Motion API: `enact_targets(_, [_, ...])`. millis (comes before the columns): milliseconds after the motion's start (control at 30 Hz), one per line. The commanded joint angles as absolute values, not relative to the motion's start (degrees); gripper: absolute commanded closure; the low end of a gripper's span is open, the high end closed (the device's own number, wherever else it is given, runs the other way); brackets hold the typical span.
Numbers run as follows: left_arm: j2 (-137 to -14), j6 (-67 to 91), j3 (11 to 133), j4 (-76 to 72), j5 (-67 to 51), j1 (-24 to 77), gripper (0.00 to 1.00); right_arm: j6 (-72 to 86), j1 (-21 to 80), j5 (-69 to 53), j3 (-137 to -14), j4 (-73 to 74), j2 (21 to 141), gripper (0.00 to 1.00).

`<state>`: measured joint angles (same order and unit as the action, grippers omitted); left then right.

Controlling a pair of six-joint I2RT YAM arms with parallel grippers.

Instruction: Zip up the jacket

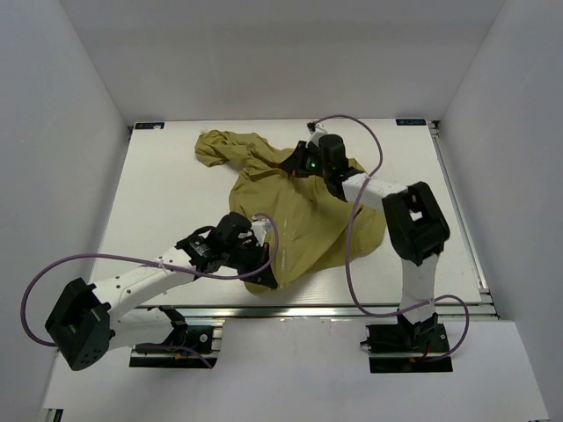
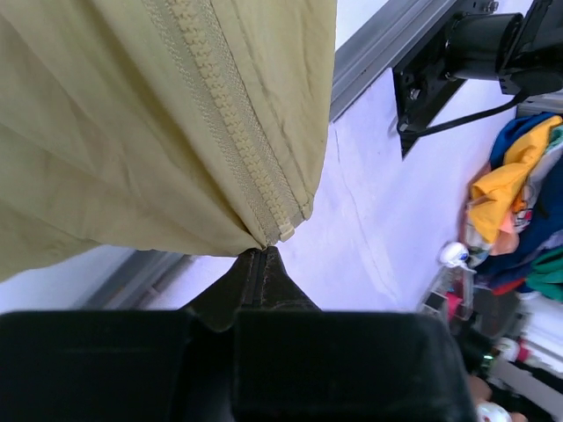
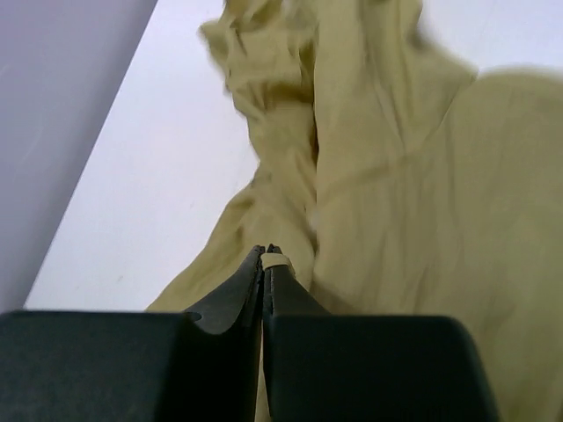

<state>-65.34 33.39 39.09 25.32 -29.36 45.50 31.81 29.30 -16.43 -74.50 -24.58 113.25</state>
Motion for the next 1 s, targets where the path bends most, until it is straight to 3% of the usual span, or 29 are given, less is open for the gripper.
enact_targets(0, [-63.81, 37.44, 38.15, 26.46, -33.75, 46.23, 1.0, 27.6, 26.2, -18.36, -84.44, -31.82, 119.08, 1.0])
enact_targets(267, [-60.3, 48.33, 34.02, 24.87, -35.42, 46.14, 1.0, 24.44, 22.86, -15.74, -108.07, -26.4, 135.07, 1.0])
enact_targets(433, [-57.49, 53.07, 32.7, 25.75, -33.84, 46.49, 1.0, 24.08, 21.1, -13.1, -130.76, -22.76, 147.63, 1.0])
enact_targets(600, [-55.55, 55.55, 31.38, 25.84, -32.78, 46.76, 1.0, 24.61, 20.22, -7.56, -133.76, -30.13, 149.94, 1.0])
enact_targets(767, [-57.3, 54.41, 32.78, 27.06, -31.99, 46.67, 1.0, 25.75, 19.95, -15.72, -129.57, -31.38, 146.53, 0.97])
enact_targets(800, [-58.17, 53.8, 33.48, 27.59, -31.64, 46.76, 0.71, 25.49, 19.95, -16.78, -127.29, -31.64, 145.03, 0.85])
enact_targets(833, [-60.27, 51.87, 35.14, 29.25, -31.38, 46.67, 0.49, 25.31, 19.95, -18.35, -122.13, -31.81, 141.45, 0.58])
enact_targets(867, [-61.16, 51.07, 35.94, 29.79, -31.12, 46.67, 0.28, 25.14, 19.95, -18.8, -119.64, -31.47, 139.42, 0.44])
enact_targets(900, [-61.87, 48.89, 36.56, 30.14, -30.85, 46.76, 0.03, 24.53, 19.95, -19.33, -117.36, -30.86, 135.74, 0.11])
enact_targets(967, [-62.32, 47.21, 38.57, 31.46, -29.01, 46.67, 0.02, 23.56, 19.86, -19.42, -110.24, -27.87, 131.68, 0.11])
